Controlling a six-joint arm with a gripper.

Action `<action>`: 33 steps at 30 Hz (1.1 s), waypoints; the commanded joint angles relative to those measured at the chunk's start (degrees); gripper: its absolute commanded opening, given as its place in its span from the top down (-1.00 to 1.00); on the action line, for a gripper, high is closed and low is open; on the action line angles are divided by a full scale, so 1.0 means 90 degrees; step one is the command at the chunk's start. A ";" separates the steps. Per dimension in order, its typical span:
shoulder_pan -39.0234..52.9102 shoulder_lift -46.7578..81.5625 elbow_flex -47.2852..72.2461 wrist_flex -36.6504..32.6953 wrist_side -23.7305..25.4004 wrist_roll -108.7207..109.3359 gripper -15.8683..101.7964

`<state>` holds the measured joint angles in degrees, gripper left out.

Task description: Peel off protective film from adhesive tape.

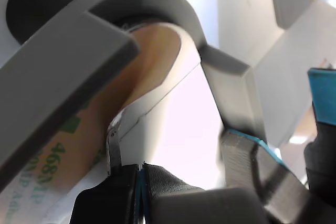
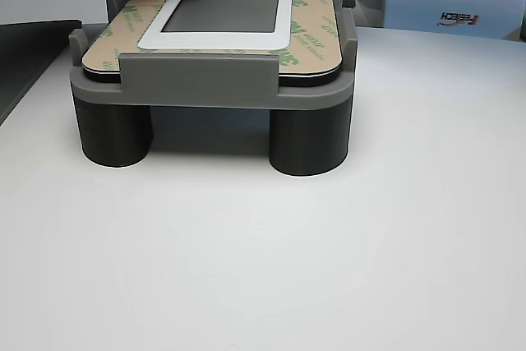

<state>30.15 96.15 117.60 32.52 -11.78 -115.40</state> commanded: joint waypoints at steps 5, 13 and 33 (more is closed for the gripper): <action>-0.0166 0.0146 -0.0049 0.0068 -0.0020 -0.0088 0.92; -0.0342 0.0361 -0.0576 0.0918 0.0000 -0.0205 0.92; -0.1113 0.4717 0.1592 0.1943 0.1699 0.0742 -0.97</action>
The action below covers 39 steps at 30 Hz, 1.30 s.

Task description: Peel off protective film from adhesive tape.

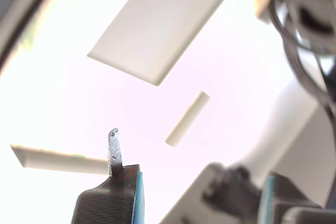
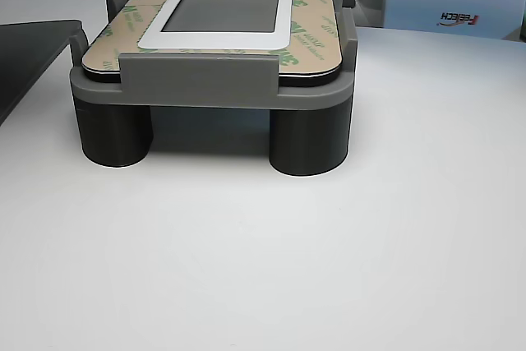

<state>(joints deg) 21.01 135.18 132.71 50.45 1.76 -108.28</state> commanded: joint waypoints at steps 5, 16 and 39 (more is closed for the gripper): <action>-0.0107 0.1787 0.0664 -0.0205 0.0049 0.0684 -0.97; 0.0098 0.3799 0.0947 0.0713 0.0820 0.5420 -0.88; -0.3105 0.3789 0.1865 0.0576 -0.0195 1.2646 -0.97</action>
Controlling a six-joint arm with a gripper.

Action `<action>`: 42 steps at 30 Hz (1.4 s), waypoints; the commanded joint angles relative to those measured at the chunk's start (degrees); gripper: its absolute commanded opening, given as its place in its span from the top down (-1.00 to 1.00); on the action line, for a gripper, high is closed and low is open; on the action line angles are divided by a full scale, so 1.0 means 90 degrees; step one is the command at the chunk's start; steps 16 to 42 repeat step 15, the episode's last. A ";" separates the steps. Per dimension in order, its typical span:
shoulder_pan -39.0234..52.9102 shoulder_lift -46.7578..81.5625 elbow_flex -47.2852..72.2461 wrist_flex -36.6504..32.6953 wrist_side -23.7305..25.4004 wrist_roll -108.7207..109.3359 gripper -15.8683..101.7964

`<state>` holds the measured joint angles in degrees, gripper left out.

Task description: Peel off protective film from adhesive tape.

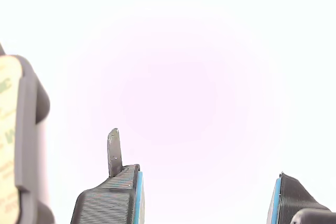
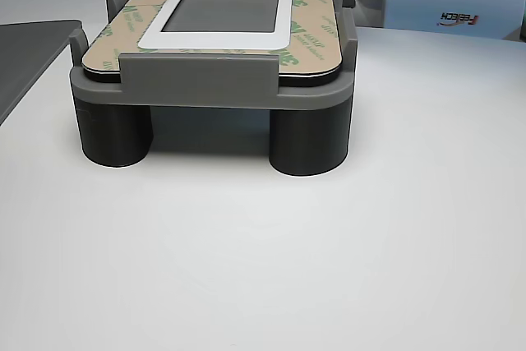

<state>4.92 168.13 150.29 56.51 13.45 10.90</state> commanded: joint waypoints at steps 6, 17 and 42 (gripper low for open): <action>-0.2070 0.0127 0.0107 -0.0156 -0.2734 -0.1074 -0.97; -0.2070 0.0127 0.0107 -0.0146 -0.2754 -0.1123 -0.97; -0.2070 0.0127 0.0107 -0.0146 -0.2754 -0.1123 -0.97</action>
